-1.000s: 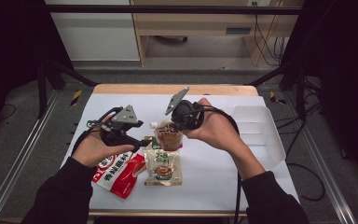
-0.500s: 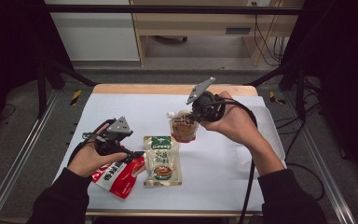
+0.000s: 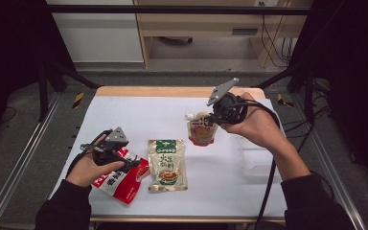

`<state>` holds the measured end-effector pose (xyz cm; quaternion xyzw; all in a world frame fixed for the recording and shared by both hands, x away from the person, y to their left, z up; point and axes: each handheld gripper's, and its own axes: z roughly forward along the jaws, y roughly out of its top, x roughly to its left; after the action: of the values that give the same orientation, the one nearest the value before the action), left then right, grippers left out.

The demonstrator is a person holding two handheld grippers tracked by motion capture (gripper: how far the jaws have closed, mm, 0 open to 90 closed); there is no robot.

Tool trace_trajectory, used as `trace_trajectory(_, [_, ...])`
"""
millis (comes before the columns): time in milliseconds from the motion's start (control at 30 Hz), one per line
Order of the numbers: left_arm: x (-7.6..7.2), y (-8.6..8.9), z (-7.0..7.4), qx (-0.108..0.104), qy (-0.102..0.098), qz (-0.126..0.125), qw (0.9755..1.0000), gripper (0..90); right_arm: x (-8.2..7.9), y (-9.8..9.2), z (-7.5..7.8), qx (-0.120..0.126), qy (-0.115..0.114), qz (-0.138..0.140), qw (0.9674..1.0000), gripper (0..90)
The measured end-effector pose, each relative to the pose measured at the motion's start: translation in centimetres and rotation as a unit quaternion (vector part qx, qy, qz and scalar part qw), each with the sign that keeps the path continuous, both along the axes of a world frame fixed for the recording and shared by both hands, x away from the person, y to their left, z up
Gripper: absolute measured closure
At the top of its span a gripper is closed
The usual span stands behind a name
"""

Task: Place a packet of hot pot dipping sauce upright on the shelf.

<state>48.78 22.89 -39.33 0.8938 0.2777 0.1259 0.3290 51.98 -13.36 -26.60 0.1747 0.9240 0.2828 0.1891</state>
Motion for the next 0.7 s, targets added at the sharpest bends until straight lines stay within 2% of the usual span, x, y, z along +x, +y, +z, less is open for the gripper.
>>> trace_trajectory(100, [0.0, 0.3, -0.2, -0.006, 0.0, 0.008, 0.9999, 10.7, -0.1, -0.4, 0.2, 0.005, -0.002, -0.003, 1.0, 88.6])
trace_trajectory(167, [-0.1, 0.5, -0.4, -0.005, 0.0, 0.012, 0.9999, 10.7, -0.2, -0.7, 0.4, 0.006, -0.005, -0.005, 1.0, 88.6])
trace_trajectory(200, [-0.2, 0.5, -0.7, 0.003, 0.001, 0.013, 0.9999, 10.5, -0.2, -1.0, 0.7, 0.008, -0.006, -0.008, 0.9999, 88.6])
trace_trajectory(367, [-0.4, 0.5, -1.1, 0.006, 0.004, 0.009, 0.9999, 9.7, -0.2, -1.7, 1.2, 0.01, -0.011, -0.014, 0.9998, 88.6])
trace_trajectory(700, [-0.3, 1.8, -1.5, -0.002, 0.007, 0.031, 0.9995, 9.1, -0.2, -4.0, 3.7, 0.016, -0.041, -0.034, 0.9984, 88.5])
